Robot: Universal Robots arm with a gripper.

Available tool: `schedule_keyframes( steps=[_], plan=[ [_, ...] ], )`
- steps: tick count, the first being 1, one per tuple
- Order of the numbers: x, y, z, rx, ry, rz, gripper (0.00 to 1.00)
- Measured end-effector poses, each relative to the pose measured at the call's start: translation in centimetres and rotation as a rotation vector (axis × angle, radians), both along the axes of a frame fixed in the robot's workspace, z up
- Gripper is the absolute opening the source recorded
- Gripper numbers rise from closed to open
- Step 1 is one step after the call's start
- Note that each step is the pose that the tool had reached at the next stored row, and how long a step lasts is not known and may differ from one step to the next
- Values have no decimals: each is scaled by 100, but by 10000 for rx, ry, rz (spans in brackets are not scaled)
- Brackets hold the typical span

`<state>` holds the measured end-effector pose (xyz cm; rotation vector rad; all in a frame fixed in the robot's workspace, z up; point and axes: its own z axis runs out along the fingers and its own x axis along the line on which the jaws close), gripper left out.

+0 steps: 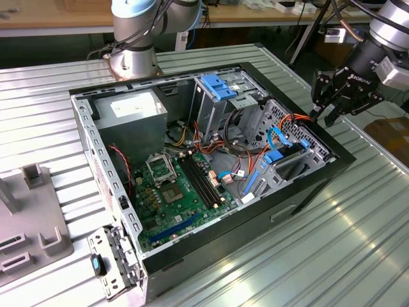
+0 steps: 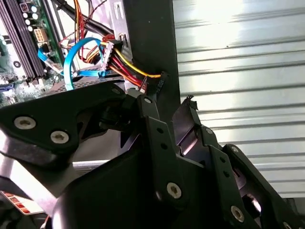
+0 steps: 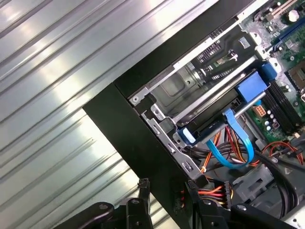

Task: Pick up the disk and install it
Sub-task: 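Insert the second disk wire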

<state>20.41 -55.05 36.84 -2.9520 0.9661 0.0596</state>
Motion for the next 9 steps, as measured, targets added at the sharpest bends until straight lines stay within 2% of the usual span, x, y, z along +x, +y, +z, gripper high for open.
schedule_keyframes(
  steps=[3, 9],
  plan=[
    [0, 58, -1, 1, 1, 18, 42],
    [32, 69, -37, -1, 0, 58, 42]
  ],
)
